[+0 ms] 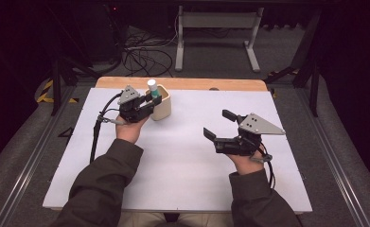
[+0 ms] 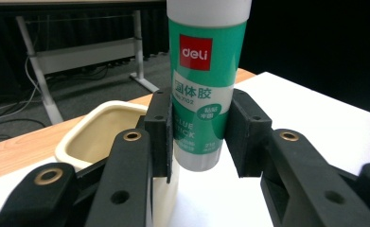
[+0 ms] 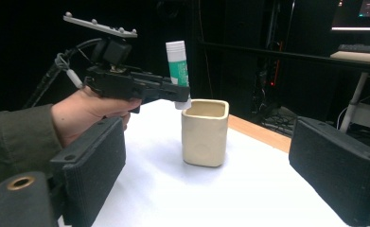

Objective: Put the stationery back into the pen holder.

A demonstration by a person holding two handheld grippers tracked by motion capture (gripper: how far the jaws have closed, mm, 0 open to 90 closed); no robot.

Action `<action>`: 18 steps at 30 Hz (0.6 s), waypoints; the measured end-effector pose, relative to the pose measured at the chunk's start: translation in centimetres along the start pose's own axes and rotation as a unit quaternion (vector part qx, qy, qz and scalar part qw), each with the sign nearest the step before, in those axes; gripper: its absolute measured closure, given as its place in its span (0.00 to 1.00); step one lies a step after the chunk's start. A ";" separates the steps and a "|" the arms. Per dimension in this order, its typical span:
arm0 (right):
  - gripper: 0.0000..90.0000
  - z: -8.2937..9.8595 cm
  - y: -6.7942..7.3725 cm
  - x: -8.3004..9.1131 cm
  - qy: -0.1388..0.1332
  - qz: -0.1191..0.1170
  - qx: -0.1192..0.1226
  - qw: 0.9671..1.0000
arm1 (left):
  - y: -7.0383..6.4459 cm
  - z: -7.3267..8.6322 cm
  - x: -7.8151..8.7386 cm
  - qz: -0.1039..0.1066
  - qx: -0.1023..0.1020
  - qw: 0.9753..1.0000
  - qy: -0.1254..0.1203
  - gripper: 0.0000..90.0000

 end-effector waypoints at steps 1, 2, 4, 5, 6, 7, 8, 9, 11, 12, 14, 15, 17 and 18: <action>0.13 0.0 0.0 0.1 -0.001 0.001 0.000 1.000 | 0.2 0.0 -0.1 -0.003 0.000 1.000 -0.001 0.73; 0.13 -0.1 -0.1 0.1 -0.001 0.001 0.002 1.000 | 0.3 0.1 -0.3 -0.004 0.002 1.000 -0.001 0.73; 0.13 -0.1 -0.1 0.2 -0.001 0.003 0.000 1.000 | 0.6 0.2 -0.6 -0.008 0.006 1.000 0.002 0.73; 0.13 -0.1 -0.1 0.2 -0.001 0.003 0.000 1.000 | 0.7 0.2 -0.8 -0.011 0.004 1.000 0.004 0.73; 0.13 -0.1 -0.2 0.3 -0.002 0.003 0.001 1.000 | 0.9 0.2 -0.9 -0.014 0.001 1.000 0.007 0.73; 0.13 -0.1 -0.2 0.3 -0.002 0.003 0.002 1.000 | 0.9 0.2 -1.1 -0.015 0.004 1.000 0.006 0.73; 0.13 -0.1 -0.2 0.3 -0.002 0.003 0.001 1.000 | 1.0 0.1 -1.2 -0.017 -0.001 1.000 0.006 0.73; 0.13 -0.1 -0.3 0.4 -0.002 0.004 0.000 1.000 | 1.0 0.1 -1.3 -0.017 0.000 1.000 0.006 0.73; 0.13 -0.2 -0.3 0.5 -0.005 0.005 0.001 1.000 | 1.1 -0.1 -1.6 -0.021 -0.001 1.000 0.003 0.73; 0.13 -0.2 -0.3 0.5 -0.005 0.005 0.001 1.000 | 1.2 -0.1 -1.7 -0.023 -0.002 1.000 0.001 0.73; 0.13 -0.2 -0.4 0.6 -0.005 0.006 0.000 1.000 | 1.4 -0.2 -1.9 -0.028 -0.003 1.000 -0.001 0.73; 0.13 -0.2 -0.4 0.6 -0.005 0.006 -0.001 1.000 | 1.4 -0.1 -2.0 -0.030 -0.002 1.000 -0.001 0.73; 0.13 -0.3 -0.5 0.8 -0.007 0.007 0.000 1.000 | 1.6 -0.1 -2.3 -0.033 0.002 0.999 -0.003 0.73; 0.13 -0.3 -0.5 0.8 -0.007 0.007 0.000 1.000 | 1.7 0.0 -2.4 -0.034 0.005 0.999 -0.003 0.73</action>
Point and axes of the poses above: each handheld gripper's, and its own axes: x roughly backward along the jaws, z roughly out of its underside, y roughly to its left, the point moved 4 cm from there along -x, roughly forward along the jaws, and after that the axes turned 6 degrees about -z, right-handed, at the moved point
